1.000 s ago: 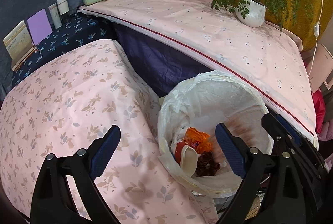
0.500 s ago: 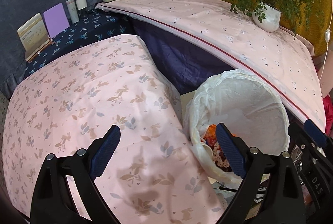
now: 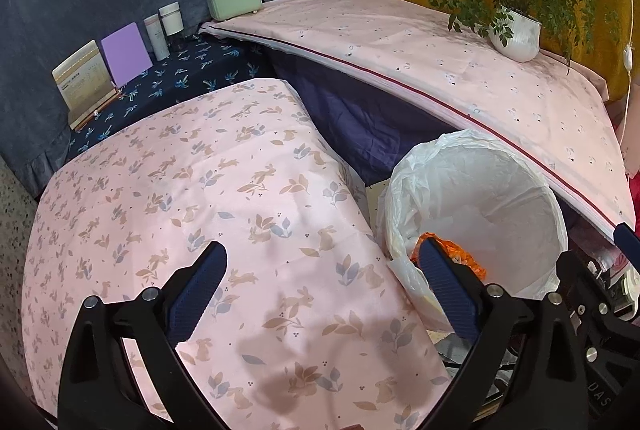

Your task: Collect trash

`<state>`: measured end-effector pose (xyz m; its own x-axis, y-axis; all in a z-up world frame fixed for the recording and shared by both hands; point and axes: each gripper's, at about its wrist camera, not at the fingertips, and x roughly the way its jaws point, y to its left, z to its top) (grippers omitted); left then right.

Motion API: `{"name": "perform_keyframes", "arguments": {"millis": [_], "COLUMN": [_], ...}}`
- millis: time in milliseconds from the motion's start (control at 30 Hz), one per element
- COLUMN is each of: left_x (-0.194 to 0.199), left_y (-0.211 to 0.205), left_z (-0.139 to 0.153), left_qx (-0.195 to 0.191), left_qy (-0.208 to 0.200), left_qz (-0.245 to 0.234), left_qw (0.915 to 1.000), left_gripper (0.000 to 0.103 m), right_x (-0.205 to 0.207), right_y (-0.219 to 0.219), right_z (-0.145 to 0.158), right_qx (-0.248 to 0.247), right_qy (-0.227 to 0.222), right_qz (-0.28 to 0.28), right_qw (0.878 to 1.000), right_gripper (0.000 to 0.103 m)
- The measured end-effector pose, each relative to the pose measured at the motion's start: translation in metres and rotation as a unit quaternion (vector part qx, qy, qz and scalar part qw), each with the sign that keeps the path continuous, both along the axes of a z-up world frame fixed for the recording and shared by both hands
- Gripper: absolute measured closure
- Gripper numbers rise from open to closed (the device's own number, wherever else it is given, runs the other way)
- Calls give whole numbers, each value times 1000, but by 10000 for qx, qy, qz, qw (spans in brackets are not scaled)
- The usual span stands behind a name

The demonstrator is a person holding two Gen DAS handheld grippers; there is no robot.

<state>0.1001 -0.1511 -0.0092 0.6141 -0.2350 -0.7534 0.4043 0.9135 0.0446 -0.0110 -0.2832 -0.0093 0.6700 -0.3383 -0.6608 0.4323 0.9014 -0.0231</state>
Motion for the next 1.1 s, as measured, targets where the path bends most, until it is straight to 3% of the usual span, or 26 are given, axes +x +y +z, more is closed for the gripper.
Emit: {"name": "perform_keyframes", "arguments": {"millis": [333,467,1100], "left_x": [-4,-7,-16], "left_y": [1,0,-11], "left_z": [-5,-6,-14], "left_qx": [21,44,165], "left_qy": [72,50,34], "left_qz": [24,-11,-162], "left_qw": [10000,10000,9997], "left_gripper": [10,10,10], "right_x": [-8,-9,-12], "right_y": [3,2,-4], "right_z": [0,-2,-19], "right_qx": [-91,-20,213], "right_qy": [42,68,236], "right_qz": [33,31,72], "right_qw": [9999,10000,9995], "right_gripper": [17,8,7]}}
